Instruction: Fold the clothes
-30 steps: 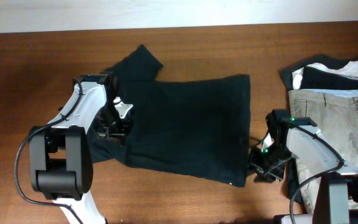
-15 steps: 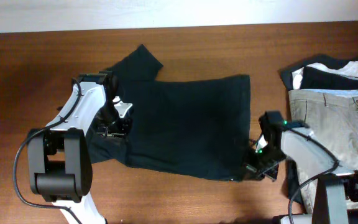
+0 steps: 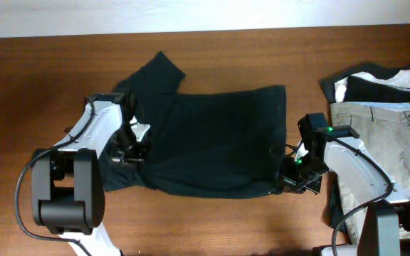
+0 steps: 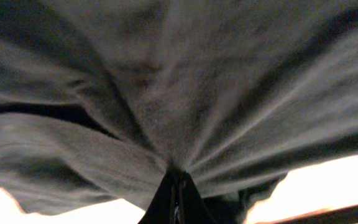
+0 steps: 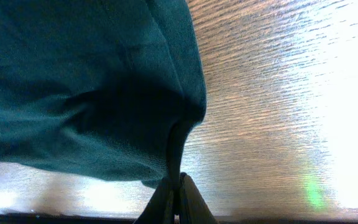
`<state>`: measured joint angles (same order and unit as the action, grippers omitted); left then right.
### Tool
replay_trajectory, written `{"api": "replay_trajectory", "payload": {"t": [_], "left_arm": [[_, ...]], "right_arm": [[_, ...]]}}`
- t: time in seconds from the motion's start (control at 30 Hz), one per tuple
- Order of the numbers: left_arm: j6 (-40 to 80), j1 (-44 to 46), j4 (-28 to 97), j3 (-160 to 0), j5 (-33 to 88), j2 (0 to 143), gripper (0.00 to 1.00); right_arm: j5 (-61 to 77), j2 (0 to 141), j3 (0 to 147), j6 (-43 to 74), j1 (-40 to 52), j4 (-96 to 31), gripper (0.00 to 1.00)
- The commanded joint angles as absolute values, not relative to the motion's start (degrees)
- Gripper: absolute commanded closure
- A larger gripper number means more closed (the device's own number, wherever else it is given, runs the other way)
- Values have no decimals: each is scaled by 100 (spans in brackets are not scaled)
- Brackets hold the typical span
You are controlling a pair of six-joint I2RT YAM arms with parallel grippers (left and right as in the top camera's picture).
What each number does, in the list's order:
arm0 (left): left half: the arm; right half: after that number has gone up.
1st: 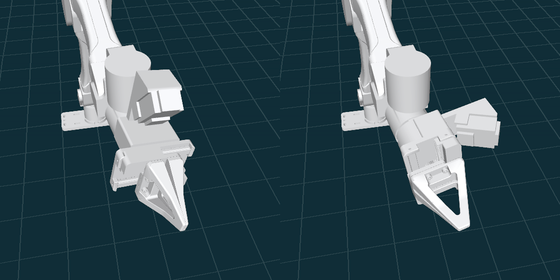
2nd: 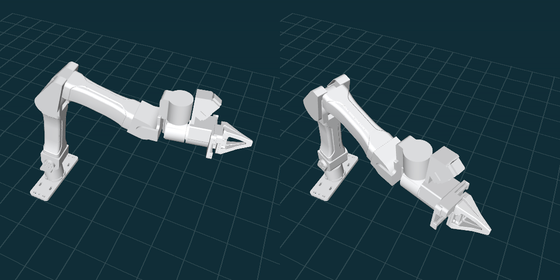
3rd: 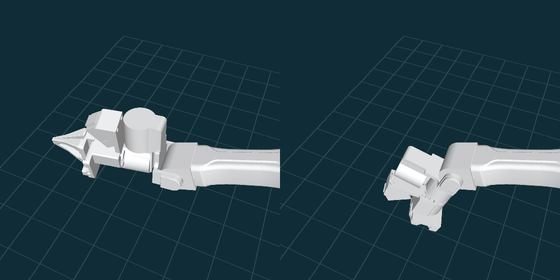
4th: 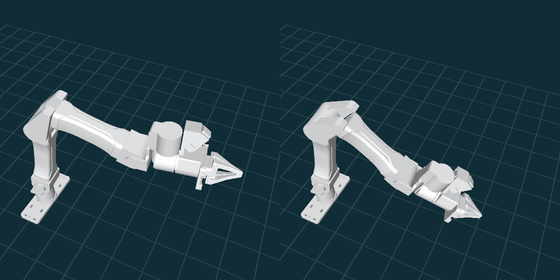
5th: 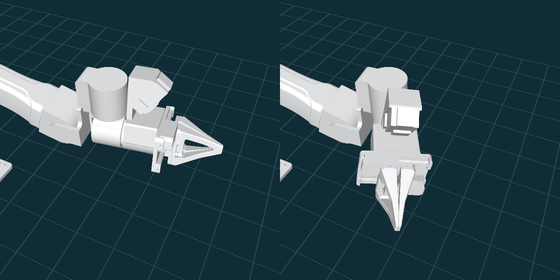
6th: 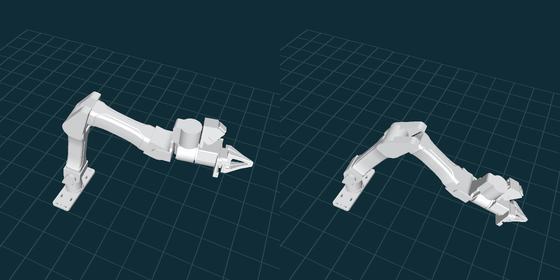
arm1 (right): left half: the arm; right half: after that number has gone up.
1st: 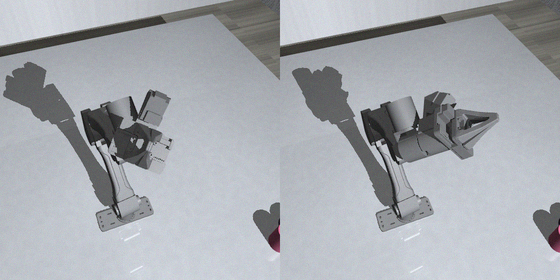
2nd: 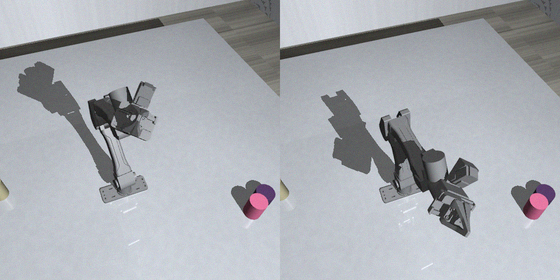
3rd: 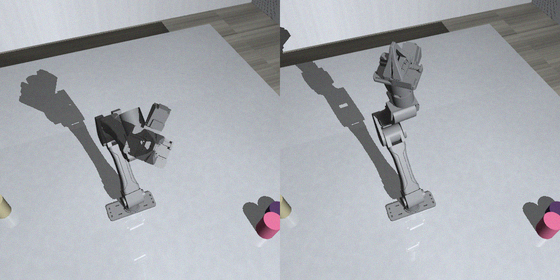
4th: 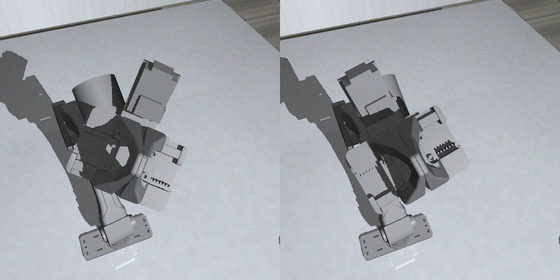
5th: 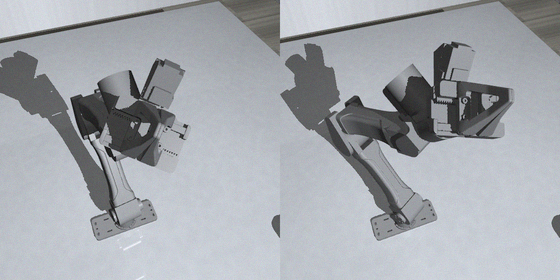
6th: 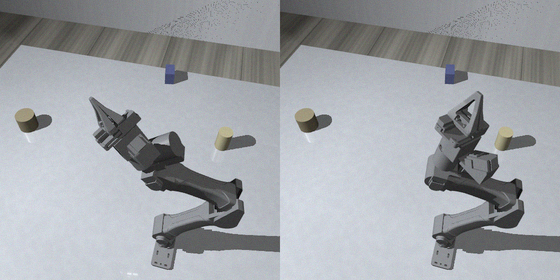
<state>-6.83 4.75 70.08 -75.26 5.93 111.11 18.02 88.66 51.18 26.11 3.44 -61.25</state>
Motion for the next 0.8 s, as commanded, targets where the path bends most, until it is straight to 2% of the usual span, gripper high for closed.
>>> {"api": "replay_trajectory", "payload": {"t": [0.0, 0.17, 0.2, 0.23, 0.27, 0.33, 0.43, 0.5, 0.53, 0.57, 0.6, 0.63, 0.67, 0.77], "left_arm": [[-648, 473, 7522, -8221, 464, 11078, 100], [-648, 473, 7896, -8608, 473, 11076, 98], [-648, 480, 7896, -8604, 493, 11076, 87], [-646, 482, 7896, -8591, 513, 11076, 60], [-646, 491, 7896, -8543, 510, 11076, 49], [-646, 491, 7870, -8322, 519, 11076, 40], [-646, 499, 7100, -7601, 814, 11076, 38], [-626, 532, 6602, -7159, 1041, 11076, 39], [-628, 565, 6523, -7043, 1050, 11076, 48], [-628, 569, 6514, -7026, 1052, 11076, 71], [-626, 569, 6514, -7028, 1052, 11076, 86], [-626, 569, 6514, -7028, 1052, 11076, 94], [-628, 569, 6519, -7035, 1050, 11076, 100], [-622, 569, 7019, -7369, 915, 11074, 100]], "right_arm": [[1494, 8842, 5177, 2598, 368, -6106, 96], [1490, 8842, 5177, 2596, 368, -6066, 96], [1490, 8842, 5177, 2596, 368, -6066, 96], [1490, 8842, 5177, 2596, 368, -6066, 96], [1470, 8842, 5177, 2596, 368, -6069, 96], [1275, 8842, 5177, 2596, 368, -6071, 96], [1216, 8844, 5177, 2596, 368, -6069, 96], [1216, 8844, 5177, 2596, 368, -6071, 96], [1216, 8844, 5177, 2596, 368, -6071, 96], [1216, 8844, 5177, 2593, 368, -6069, 96], [1216, 8844, 5177, 2596, 368, -6069, 96], [1216, 8842, 5177, 2596, 368, -6069, 96], [1216, 8844, 5177, 2596, 368, -6069, 96], [1214, 8842, 5177, 2593, 368, -6071, 96]]}}
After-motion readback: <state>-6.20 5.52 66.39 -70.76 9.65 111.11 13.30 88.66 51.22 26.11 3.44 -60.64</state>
